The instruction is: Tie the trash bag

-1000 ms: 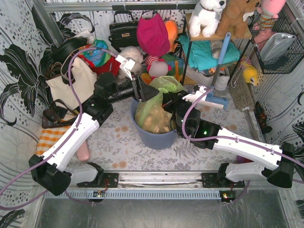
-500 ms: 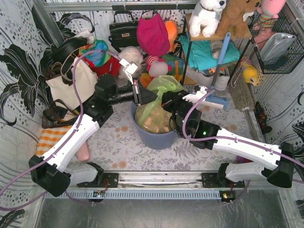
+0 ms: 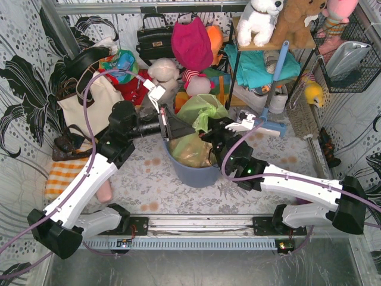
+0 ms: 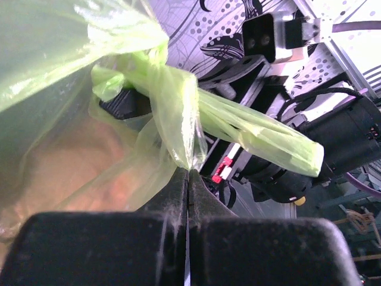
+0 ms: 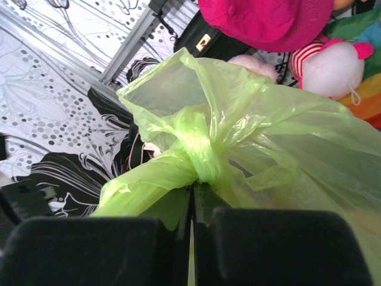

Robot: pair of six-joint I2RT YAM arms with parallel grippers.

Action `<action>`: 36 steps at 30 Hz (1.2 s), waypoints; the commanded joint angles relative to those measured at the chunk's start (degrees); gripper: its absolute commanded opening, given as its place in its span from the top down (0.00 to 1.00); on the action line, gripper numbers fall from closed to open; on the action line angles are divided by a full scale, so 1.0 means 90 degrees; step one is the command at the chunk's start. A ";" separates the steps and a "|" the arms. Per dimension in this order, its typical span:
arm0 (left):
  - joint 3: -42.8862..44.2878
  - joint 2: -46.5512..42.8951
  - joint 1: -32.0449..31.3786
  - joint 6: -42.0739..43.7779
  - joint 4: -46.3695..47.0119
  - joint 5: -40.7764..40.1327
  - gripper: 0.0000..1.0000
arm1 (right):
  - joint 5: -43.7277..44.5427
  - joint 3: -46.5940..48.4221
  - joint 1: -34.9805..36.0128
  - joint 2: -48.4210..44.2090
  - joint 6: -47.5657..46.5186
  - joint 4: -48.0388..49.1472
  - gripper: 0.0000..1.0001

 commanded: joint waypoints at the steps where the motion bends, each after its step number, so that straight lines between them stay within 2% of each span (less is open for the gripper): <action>1: -0.0302 -0.0050 0.0026 -0.0263 0.0335 0.0256 1.00 | -0.0324 -0.0309 0.0030 0.0088 -0.0685 0.1633 1.00; 5: -0.0376 0.0079 0.0029 -0.0234 0.0277 0.0321 1.00 | -0.0548 -0.0650 0.0037 0.0098 -0.0973 0.2531 1.00; 8: -0.0266 0.0164 0.0029 -0.0001 -0.0028 0.0243 0.99 | -0.0649 -0.0719 0.0036 0.0110 -0.1061 0.2736 1.00; 13: 0.0371 0.0087 0.0029 0.1000 -0.1206 -0.0373 0.80 | -0.0679 -0.0761 0.0031 0.0041 -0.1010 0.2629 1.00; 18: 0.1024 -0.0104 0.0029 0.2007 -0.2039 -0.1777 0.50 | -0.0632 -0.0800 0.0033 -0.0049 -0.0949 0.2487 1.00; 21: 0.1114 -0.0184 0.0029 0.2454 -0.1980 -0.2389 0.43 | -0.0604 -0.0805 0.0035 -0.0080 -0.0890 0.2407 1.00; 25: 0.1081 -0.0015 0.0026 0.3016 -0.1711 -0.2981 0.43 | -0.0570 -0.0817 0.0032 -0.0104 -0.0834 0.2335 1.00; 29: 0.1062 0.0372 0.0026 0.3499 -0.1395 -0.2932 0.42 | -0.0568 -0.0811 0.0038 -0.0132 -0.0769 0.2225 1.00; 34: 0.0476 0.0369 -0.0009 0.4079 -0.0270 -0.3171 0.36 | -0.0568 -0.0815 0.0033 -0.0177 -0.0676 0.2109 1.00; 36: 0.0318 0.0366 -0.0044 0.4281 0.0050 -0.3274 0.30 | -0.0578 -0.0819 0.0035 -0.0182 -0.0624 0.2059 1.00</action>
